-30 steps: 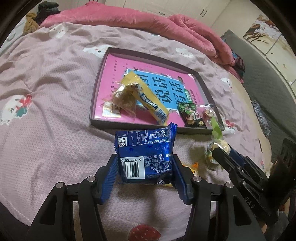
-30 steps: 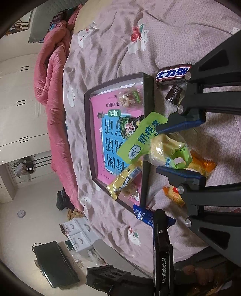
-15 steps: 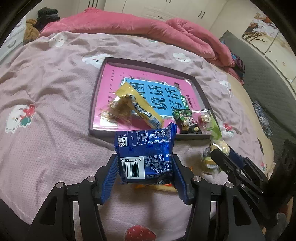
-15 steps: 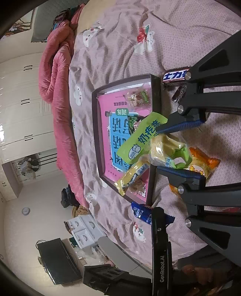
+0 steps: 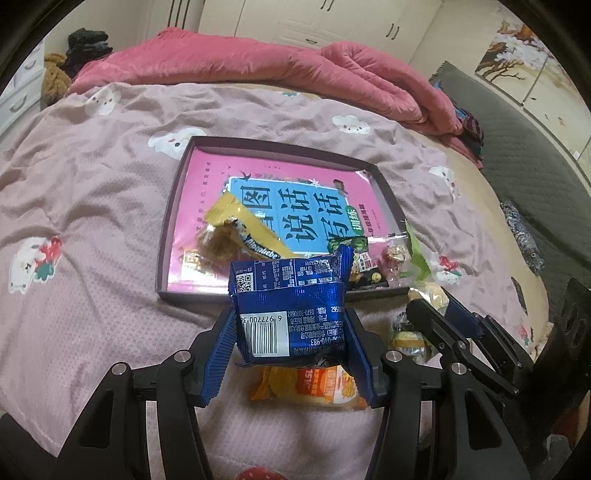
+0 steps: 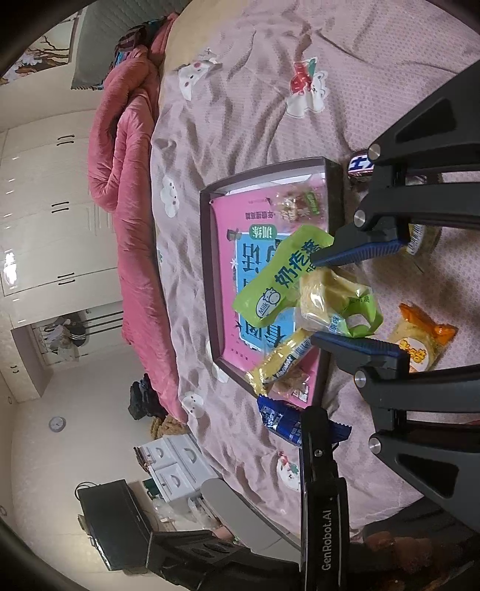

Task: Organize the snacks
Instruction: 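Lift the blue pack and green milk-candy bag and carry them toward the tray, then lower the blue pack and green milk-candy bag over the tray with both tools, then open the right tool on the green milk-candy bag while the left tool opens on the blue pack, then pull both open tools back from the tray toward the remaining snacks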

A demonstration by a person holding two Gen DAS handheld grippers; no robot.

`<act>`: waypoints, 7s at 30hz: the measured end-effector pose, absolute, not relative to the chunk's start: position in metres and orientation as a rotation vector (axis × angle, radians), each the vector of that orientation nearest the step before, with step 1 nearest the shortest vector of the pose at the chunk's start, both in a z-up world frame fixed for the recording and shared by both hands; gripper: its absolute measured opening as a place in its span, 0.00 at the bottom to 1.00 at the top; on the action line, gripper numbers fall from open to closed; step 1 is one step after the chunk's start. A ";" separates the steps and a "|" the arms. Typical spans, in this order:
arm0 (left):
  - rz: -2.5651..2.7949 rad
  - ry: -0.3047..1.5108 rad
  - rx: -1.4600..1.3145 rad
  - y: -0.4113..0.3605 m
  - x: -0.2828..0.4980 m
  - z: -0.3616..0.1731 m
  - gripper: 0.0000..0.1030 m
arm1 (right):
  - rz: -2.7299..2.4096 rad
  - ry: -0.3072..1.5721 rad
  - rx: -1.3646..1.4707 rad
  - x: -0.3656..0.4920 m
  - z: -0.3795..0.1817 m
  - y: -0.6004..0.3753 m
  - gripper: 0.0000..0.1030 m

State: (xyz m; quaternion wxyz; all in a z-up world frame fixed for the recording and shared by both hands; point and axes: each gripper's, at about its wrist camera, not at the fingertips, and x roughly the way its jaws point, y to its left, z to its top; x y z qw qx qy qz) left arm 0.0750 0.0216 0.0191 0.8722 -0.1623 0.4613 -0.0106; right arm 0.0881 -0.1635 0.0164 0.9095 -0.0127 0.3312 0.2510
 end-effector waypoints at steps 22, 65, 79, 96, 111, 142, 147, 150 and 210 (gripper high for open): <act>-0.018 0.959 -0.333 0.016 0.103 0.019 0.57 | 0.468 0.670 -0.009 0.112 0.021 -0.172 0.35; -0.041 1.022 -0.268 -0.018 0.160 -0.007 0.57 | 0.419 0.670 0.026 0.141 0.014 -0.182 0.35; -0.062 1.045 -0.252 -0.023 0.174 -0.021 0.57 | 0.447 0.673 0.071 0.154 0.014 -0.184 0.35; -0.059 1.056 -0.221 -0.025 0.179 -0.023 0.57 | 0.475 0.761 0.095 0.176 -0.005 -0.184 0.37; -0.049 1.051 -0.179 -0.031 0.180 -0.024 0.58 | 0.466 0.790 0.158 0.179 -0.012 -0.193 0.40; -0.058 1.042 -0.169 -0.036 0.177 -0.019 0.64 | 0.460 0.757 0.162 0.170 -0.002 -0.199 0.40; -0.063 1.034 -0.162 -0.037 0.176 -0.014 0.64 | 0.457 0.751 0.162 0.169 -0.001 -0.201 0.40; -0.062 1.025 -0.166 -0.035 0.174 -0.011 0.64 | 0.453 0.746 0.156 0.168 0.001 -0.201 0.42; -0.033 0.932 -0.165 -0.024 0.113 0.038 0.74 | 0.430 0.671 0.111 0.113 0.047 -0.222 0.59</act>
